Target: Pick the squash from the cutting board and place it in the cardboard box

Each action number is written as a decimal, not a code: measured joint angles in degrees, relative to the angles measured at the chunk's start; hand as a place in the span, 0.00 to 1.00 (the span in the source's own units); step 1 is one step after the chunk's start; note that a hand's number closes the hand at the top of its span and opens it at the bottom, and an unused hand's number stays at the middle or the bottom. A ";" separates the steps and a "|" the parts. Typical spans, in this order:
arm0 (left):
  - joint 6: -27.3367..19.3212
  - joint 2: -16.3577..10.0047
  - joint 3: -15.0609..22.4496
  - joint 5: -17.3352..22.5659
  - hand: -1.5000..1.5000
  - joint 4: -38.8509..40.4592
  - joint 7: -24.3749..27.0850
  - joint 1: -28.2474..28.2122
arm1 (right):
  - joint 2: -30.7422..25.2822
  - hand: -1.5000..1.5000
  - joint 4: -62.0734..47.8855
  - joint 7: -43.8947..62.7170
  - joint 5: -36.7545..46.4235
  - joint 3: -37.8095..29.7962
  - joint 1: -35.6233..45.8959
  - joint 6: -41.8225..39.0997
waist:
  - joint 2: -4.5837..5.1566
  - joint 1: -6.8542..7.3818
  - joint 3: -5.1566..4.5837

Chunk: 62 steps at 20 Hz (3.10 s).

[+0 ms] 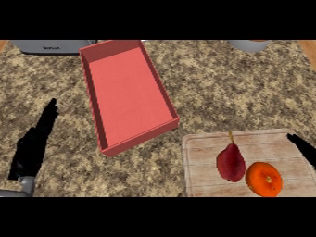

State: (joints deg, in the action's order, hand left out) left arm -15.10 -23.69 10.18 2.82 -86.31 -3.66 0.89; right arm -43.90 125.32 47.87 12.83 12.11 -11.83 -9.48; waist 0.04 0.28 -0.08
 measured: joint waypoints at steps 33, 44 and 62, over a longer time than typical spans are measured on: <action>7.93 8.10 -9.01 -8.86 0.50 -1.80 -1.45 -1.06 | 21.95 0.00 -11.71 -4.82 21.51 -0.34 -0.06 -8.77 | -0.08 -0.37 0.08; 9.89 10.54 -10.82 -11.13 0.50 -1.60 -0.82 -1.22 | 24.90 0.00 -18.02 -9.88 25.22 -2.61 1.29 -11.17 | -0.06 -0.31 0.09; 11.66 11.74 -12.10 -12.88 0.50 -4.25 -2.69 -1.72 | 28.08 1.00 -19.18 -13.29 43.43 1.14 4.07 -0.93 | -0.10 -0.13 0.02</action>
State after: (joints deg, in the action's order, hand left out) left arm -3.44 -11.95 -1.92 -10.06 -90.56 -6.35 -0.83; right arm -15.82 106.14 34.58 56.26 13.25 -7.77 -10.41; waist -0.06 0.15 -0.05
